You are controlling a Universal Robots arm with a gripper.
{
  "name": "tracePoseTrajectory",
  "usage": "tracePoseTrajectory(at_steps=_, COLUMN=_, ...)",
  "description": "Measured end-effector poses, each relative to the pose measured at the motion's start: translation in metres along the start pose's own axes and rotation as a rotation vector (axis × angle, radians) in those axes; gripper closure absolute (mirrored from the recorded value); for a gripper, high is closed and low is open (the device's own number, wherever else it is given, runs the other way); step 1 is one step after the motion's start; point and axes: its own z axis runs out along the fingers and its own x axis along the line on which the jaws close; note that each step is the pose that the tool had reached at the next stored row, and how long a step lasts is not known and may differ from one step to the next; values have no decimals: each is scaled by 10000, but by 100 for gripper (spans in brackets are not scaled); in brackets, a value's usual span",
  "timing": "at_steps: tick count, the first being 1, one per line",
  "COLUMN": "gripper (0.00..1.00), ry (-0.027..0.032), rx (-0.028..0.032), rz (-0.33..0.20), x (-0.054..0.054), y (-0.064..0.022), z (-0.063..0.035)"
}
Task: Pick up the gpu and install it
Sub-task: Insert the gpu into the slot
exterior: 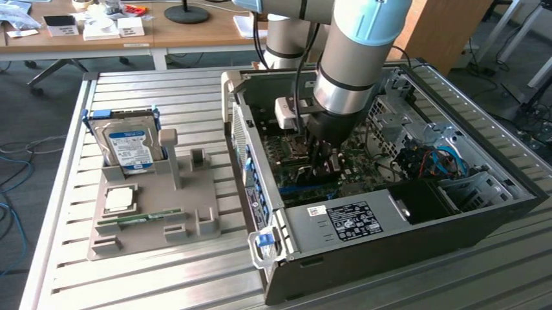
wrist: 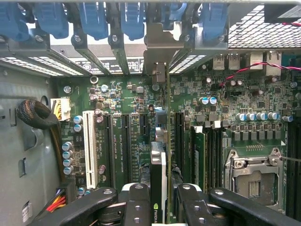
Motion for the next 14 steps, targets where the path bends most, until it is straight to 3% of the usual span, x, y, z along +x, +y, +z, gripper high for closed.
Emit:
tracePoseTrajectory(at_steps=10, gripper=73, ry=36, rx=1, rz=4, x=-9, y=-5, z=1)
tracePoseTrajectory(at_steps=11, gripper=73, ry=57, rx=2, rz=7, x=-9, y=-5, z=1)
tracePoseTrajectory(at_steps=14, gripper=73, ry=206, rx=13, rz=31, x=-13, y=-4, z=2)
